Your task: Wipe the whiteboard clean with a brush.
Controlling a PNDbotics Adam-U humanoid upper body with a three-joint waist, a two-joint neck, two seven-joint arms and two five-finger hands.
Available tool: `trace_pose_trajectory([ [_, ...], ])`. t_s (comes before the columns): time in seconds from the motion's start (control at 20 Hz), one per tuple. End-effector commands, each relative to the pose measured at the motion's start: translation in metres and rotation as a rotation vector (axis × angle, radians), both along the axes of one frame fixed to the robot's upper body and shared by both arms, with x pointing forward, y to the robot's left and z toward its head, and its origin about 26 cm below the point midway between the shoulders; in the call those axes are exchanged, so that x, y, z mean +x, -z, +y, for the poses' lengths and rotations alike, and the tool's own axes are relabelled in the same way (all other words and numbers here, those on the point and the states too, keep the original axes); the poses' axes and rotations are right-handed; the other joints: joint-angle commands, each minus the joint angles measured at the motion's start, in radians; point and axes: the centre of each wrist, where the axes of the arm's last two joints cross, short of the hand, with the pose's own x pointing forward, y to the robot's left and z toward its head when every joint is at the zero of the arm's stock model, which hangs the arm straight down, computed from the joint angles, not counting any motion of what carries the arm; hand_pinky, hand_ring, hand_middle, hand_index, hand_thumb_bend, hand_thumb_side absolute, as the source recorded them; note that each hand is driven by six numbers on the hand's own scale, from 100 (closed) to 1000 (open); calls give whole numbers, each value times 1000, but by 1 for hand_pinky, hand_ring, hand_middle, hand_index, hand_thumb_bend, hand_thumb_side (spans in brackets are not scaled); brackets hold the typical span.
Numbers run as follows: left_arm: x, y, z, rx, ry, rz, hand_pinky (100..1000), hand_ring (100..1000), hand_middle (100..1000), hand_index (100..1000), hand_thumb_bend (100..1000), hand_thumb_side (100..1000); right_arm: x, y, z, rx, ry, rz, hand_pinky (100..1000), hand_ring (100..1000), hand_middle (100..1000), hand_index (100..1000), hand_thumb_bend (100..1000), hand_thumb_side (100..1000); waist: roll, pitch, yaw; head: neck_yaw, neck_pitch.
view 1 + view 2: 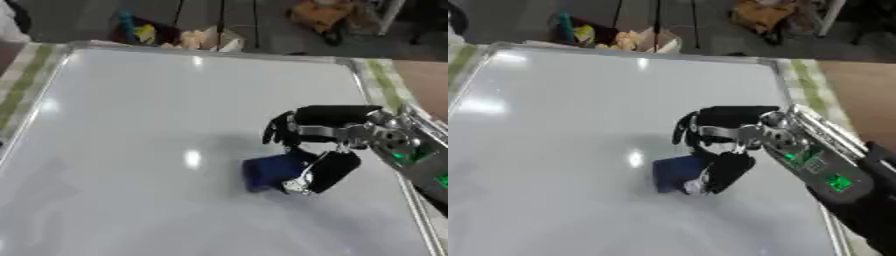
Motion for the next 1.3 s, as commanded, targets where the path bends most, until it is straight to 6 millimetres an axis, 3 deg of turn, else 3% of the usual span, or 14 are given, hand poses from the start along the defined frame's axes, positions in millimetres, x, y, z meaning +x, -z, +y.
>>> trace_pose_trajectory([
  [0.05, -3, -8, 2, 22, -1, -31, 432, 906, 803, 595, 100, 936, -2, -7, -3, -13, 1, -13, 673, 830, 816, 165, 278, 502, 3, -18, -1, -1, -6],
  [0.6, -3, -8, 2, 23, 1, -28, 432, 906, 804, 594, 100, 933, -6, -7, -3, -30, 0, -54, 648, 797, 739, 160, 304, 470, 3, -16, -3, 2, -5],
  [1.3, -3, -8, 1, 19, 5, -28, 429, 907, 806, 593, 100, 941, -1, 7, -2, -89, 22, -131, 634, 781, 737, 153, 265, 403, 3, -11, -1, 1, -5],
])
